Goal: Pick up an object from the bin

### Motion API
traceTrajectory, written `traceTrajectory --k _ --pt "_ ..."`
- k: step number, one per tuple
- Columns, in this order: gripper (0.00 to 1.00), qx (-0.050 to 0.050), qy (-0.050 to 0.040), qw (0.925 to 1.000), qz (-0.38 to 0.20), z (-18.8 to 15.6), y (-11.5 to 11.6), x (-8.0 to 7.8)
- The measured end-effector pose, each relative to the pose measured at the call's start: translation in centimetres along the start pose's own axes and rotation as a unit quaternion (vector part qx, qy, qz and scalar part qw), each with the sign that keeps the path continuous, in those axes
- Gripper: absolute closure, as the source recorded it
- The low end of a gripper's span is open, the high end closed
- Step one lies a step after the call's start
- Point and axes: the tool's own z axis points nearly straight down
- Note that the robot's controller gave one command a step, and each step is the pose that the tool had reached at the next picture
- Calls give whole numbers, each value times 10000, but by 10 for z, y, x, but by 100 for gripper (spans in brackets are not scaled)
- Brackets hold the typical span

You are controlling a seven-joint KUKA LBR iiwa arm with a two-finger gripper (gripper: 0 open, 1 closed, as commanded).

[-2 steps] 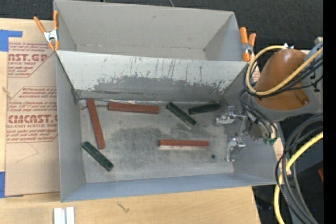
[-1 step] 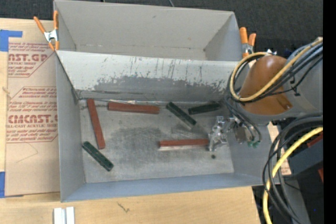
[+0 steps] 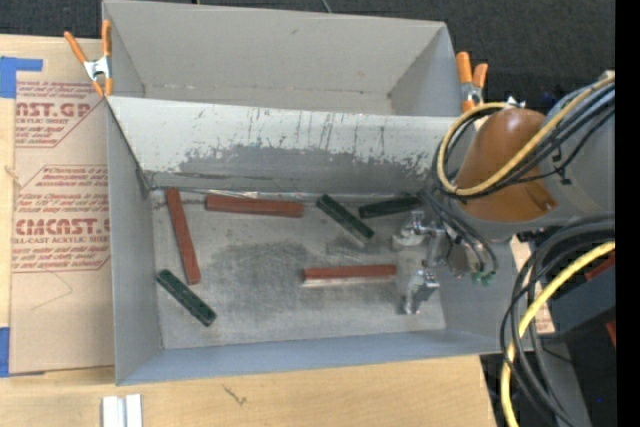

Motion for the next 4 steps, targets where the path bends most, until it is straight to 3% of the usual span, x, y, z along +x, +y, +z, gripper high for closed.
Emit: traceTrajectory --k 1,2,3,4 --pt "100 7 -53 10000 1 -3 0 -3" --pt "0 1 -1 10000 -1 0 0 0" --pt "100 7 -49 10000 0 -2 0 -3" --pt "0 1 1 10000 -2 0 0 0"
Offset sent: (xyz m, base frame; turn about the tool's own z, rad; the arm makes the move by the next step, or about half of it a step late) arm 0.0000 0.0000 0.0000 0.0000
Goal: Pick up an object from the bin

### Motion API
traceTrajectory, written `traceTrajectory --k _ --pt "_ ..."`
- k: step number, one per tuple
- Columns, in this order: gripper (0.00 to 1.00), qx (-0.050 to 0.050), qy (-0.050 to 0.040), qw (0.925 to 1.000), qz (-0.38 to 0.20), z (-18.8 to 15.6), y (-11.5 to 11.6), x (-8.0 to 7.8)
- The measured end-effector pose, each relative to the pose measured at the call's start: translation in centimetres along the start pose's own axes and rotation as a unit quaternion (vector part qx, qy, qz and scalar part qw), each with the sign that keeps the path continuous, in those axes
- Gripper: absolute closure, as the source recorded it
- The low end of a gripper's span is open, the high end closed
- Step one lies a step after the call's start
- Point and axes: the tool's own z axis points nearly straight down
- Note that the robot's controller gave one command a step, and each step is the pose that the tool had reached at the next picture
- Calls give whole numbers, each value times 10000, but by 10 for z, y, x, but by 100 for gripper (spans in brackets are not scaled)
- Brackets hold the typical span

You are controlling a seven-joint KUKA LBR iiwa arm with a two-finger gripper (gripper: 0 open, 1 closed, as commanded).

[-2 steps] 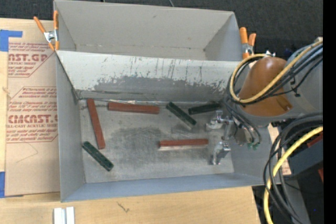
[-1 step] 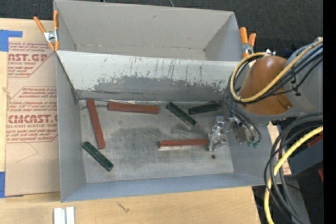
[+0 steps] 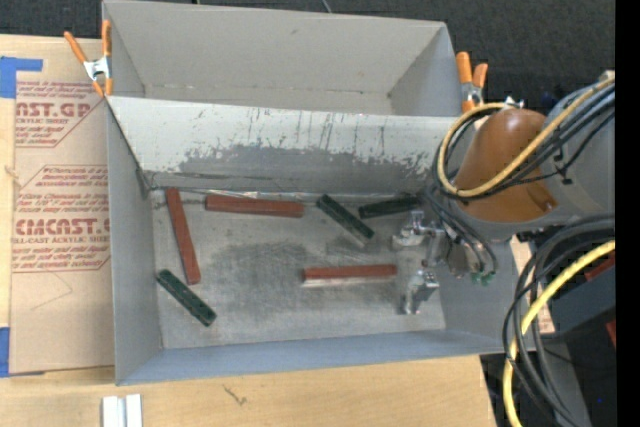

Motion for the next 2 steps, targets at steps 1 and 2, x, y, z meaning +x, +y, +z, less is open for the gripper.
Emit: traceTrajectory --k 1,2 --pt "100 8 -60 10000 3 -3 0 -3" --pt "0 0 0 10000 0 0 0 0"
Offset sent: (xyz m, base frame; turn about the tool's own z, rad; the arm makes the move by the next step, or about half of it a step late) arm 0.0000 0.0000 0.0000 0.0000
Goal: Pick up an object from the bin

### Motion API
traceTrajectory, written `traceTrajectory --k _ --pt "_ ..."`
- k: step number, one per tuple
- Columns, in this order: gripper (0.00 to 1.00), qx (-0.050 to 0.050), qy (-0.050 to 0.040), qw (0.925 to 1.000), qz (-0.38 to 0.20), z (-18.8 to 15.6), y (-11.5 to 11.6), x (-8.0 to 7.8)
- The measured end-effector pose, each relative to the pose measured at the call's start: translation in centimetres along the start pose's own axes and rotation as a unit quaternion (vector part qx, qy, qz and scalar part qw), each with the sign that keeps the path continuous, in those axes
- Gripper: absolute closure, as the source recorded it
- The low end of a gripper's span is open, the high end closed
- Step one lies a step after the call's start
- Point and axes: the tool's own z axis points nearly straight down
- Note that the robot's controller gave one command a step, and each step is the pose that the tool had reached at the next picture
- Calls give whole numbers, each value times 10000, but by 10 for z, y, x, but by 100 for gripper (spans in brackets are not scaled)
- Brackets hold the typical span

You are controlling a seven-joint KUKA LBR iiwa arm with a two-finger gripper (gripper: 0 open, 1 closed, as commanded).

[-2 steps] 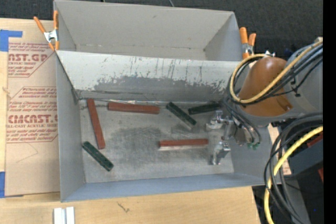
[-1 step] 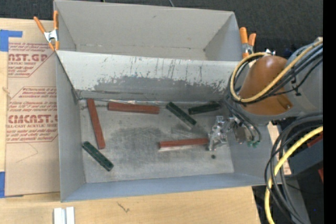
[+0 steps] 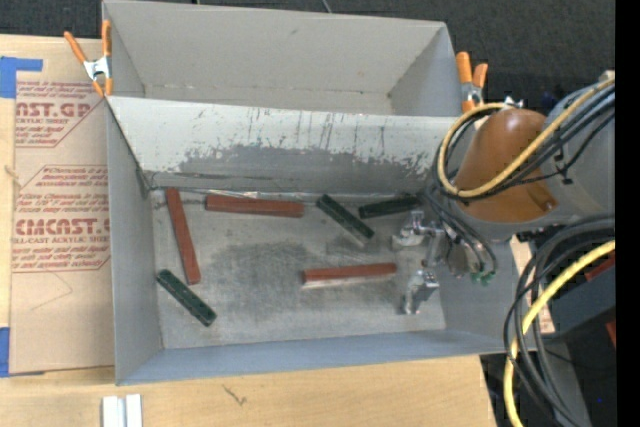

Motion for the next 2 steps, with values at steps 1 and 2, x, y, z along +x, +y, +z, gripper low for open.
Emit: traceTrajectory --k 1,2 --pt "0 1 -5 10000 -1 0 0 0" --pt "100 1 -81 9989 -456 -4 63 -10"
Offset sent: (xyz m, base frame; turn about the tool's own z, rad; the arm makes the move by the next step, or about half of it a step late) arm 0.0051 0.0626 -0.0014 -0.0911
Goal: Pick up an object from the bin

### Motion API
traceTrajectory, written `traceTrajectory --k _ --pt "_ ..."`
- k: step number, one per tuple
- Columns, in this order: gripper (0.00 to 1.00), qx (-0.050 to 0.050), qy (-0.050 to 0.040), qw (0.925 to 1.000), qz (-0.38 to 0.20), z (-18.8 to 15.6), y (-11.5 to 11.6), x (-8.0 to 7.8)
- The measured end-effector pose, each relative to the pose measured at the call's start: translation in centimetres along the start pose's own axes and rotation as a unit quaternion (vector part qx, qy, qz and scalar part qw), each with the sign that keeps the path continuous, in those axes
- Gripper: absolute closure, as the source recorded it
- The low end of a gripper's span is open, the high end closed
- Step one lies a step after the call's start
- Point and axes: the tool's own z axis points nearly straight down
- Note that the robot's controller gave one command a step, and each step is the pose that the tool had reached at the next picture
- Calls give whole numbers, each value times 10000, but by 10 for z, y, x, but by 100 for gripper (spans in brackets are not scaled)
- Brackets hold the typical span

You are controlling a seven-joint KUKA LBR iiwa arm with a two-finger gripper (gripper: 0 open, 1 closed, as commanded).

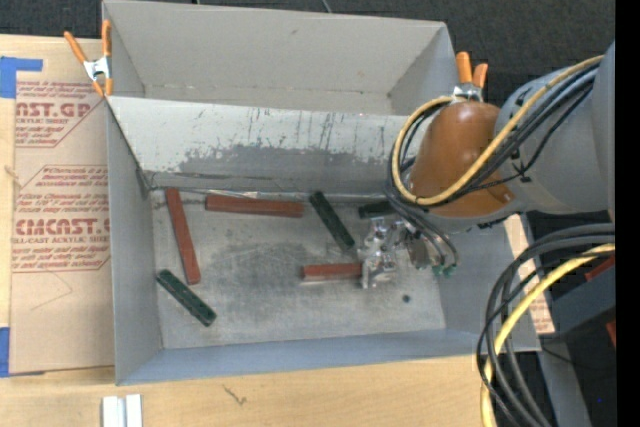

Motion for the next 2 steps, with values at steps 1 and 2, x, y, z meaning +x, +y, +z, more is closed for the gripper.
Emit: traceTrajectory --k 1,2 --pt "100 0 0 10000 0 0 0 0" --pt "100 -7 52 9991 -411 -145 -11 -19"
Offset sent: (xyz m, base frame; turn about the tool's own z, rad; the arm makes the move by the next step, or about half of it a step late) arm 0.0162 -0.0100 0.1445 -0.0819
